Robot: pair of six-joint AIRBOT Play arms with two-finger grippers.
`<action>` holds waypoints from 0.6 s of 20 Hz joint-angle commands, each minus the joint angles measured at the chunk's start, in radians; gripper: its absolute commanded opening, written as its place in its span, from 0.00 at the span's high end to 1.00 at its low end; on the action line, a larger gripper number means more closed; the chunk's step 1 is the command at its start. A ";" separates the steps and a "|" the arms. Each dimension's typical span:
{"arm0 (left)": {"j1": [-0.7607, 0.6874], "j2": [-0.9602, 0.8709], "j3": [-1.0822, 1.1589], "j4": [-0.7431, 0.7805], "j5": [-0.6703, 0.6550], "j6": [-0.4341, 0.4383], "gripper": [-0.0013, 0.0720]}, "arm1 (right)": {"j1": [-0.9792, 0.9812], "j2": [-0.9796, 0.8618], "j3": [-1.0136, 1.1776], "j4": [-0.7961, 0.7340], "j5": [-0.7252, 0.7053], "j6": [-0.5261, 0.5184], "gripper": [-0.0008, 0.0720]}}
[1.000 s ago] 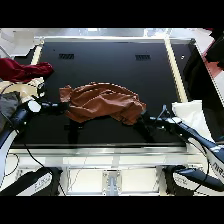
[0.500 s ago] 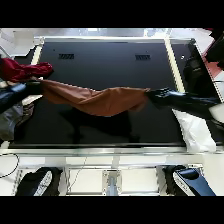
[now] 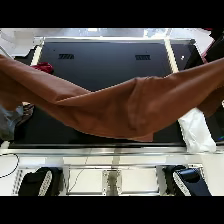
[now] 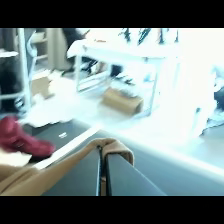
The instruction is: Fold the shirts.
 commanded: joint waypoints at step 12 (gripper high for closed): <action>-0.006 -0.984 0.114 -0.130 -0.284 -0.092 0.97 | 0.070 -1.350 0.495 0.341 -0.436 -0.010 0.97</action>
